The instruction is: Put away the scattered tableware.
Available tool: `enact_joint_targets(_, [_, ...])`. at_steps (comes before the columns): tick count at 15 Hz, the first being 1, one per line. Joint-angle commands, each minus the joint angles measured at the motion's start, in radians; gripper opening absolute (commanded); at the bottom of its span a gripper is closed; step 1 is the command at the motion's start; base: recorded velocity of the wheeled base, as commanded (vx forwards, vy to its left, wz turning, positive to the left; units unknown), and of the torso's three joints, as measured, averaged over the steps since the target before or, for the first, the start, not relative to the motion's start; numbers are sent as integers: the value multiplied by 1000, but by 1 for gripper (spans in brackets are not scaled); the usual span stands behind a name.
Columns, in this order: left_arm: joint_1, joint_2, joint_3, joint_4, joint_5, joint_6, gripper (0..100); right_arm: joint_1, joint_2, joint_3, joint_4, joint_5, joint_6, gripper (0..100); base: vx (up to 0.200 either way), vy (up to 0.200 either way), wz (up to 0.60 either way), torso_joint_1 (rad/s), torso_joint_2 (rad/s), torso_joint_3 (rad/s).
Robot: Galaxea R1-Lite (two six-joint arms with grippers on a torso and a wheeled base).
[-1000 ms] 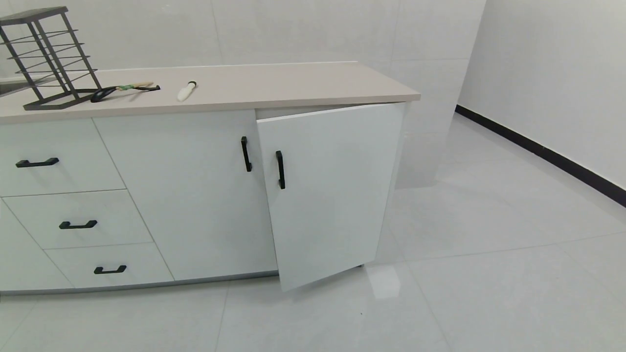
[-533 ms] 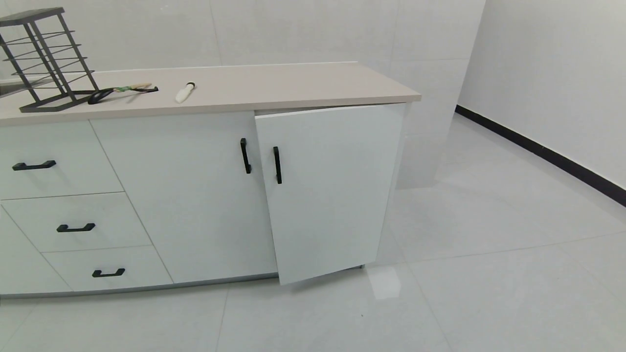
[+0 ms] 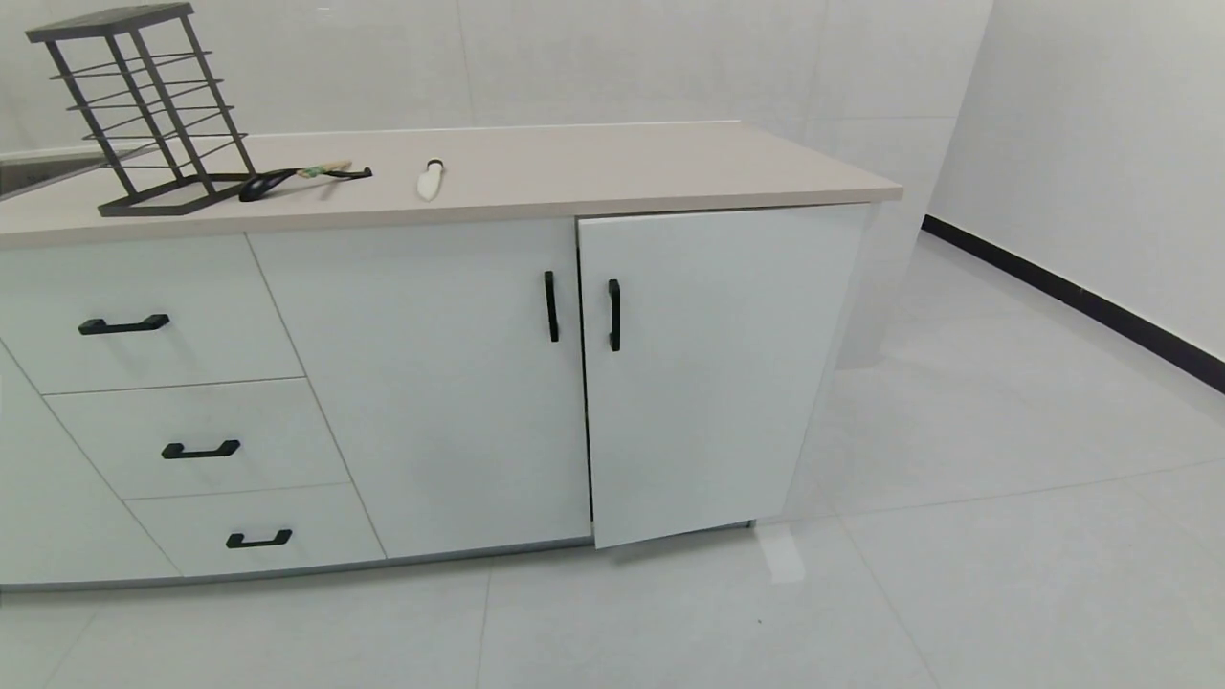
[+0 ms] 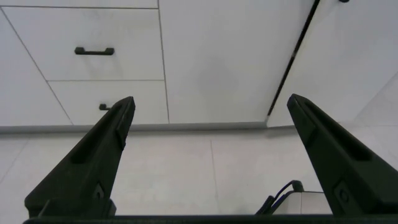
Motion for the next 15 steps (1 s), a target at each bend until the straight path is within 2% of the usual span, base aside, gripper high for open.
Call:
enact_joint_targets(1, [0,-1,0,0,0,0,100,1,7,0,0,3,0,0,0,200,0,2,2,2])
enact_joint_targets(10, [0,-1,0,1,0,6,100,1,5,0,3,3,3,0,0,200,0,3,2,0])
enact_joint_targets(15, [0,-1,0,0,0,4,100,-1,5,0,3,3,4,0,0,0,600,2,1,0])
